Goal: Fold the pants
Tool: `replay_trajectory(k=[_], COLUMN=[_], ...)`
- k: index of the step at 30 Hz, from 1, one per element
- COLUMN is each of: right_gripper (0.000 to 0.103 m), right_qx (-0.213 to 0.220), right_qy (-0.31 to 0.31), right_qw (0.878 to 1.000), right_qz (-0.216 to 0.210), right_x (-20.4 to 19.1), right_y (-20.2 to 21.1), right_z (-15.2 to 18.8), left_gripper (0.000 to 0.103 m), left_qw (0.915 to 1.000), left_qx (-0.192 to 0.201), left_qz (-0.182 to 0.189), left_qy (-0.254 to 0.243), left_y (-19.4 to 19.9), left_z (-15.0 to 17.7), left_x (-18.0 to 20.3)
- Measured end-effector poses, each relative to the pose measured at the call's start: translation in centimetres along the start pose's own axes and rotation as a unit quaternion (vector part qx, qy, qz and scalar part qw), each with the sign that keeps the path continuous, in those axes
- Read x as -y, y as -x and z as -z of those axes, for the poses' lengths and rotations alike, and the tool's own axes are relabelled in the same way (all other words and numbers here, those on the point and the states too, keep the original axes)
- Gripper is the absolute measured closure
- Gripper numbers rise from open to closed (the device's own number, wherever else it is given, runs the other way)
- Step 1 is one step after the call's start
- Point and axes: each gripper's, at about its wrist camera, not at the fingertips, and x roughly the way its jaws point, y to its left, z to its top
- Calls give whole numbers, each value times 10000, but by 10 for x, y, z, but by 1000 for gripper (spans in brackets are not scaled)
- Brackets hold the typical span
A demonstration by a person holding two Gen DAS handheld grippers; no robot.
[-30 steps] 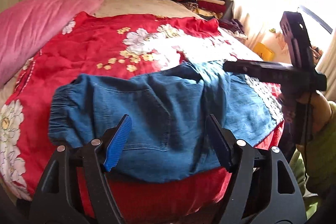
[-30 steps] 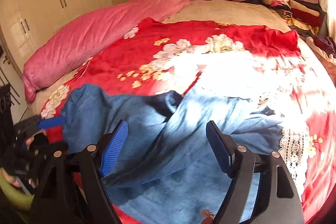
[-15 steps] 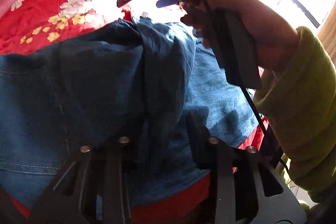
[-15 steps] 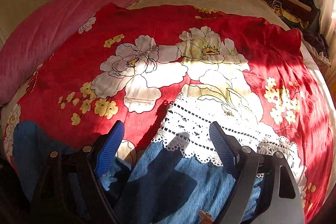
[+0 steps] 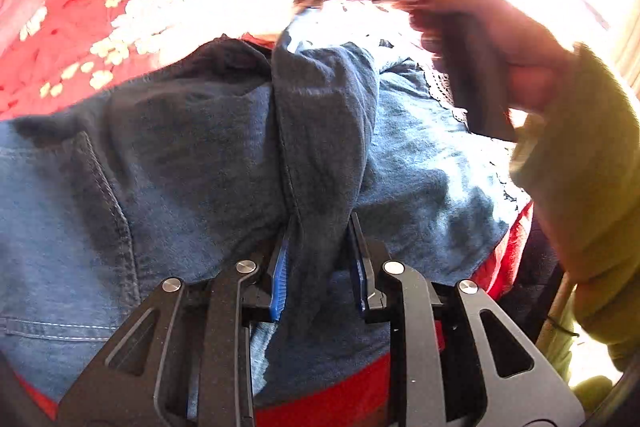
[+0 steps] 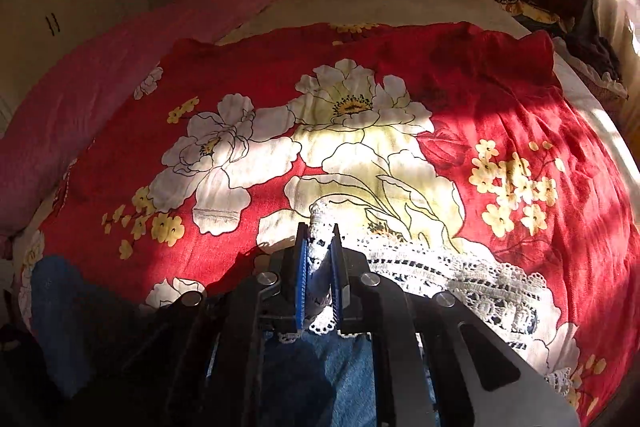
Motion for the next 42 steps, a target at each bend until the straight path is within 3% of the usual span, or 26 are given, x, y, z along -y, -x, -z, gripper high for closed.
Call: replay_trajectory(k=[3,7,8,9,10,15,20,25,31,33,37,40,42], right_gripper=[94,94,94,94,94,94,94,94,90,76,76,76,78], right_qx=[265,531,583,625,661,587,158,6,-249,-102,327,2,-433], right_qy=[-274,-412,-454,-493,-572,-904,-1142,-1278,-1032,-902,-336,-1,124], right_qw=[9991,9976,9972,9968,9962,9942,9933,9918,9931,9926,9950,9989,9973], right_qz=[-175,-151,-116,-57,0,5,77,93,494,809,883,468,573], right_x=[22,47,53,59,66,80,83,86,82,78,56,34,30], right_y=[46,103,116,129,141,179,175,176,168,179,196,170,146], right_z=[16,49,60,71,82,143,192,215,220,217,202,196,200], left_gripper=[69,70,74,94,103,103,103,103,103,103,103,103,103], left_qw=[9997,9996,9995,9991,9988,9969,9963,9946,9930,9920,9905,9893,9876], left_qx=[99,162,183,225,257,363,137,81,-112,-144,-141,-216,-313], left_qz=[-182,-228,-244,-306,-346,-319,-346,-431,-428,-476,-530,-525,-542], left_qy=[-127,-98,-102,-167,-247,-617,-770,-946,-1092,-1158,-1262,-1346,-1437], left_y=[6,9,10,12,15,25,17,18,10,10,15,17,17], left_z=[4,1,0,-1,-1,-8,-1,7,17,21,25,27,31], left_x=[7,5,4,2,3,14,21,23,27,28,32,35,37])
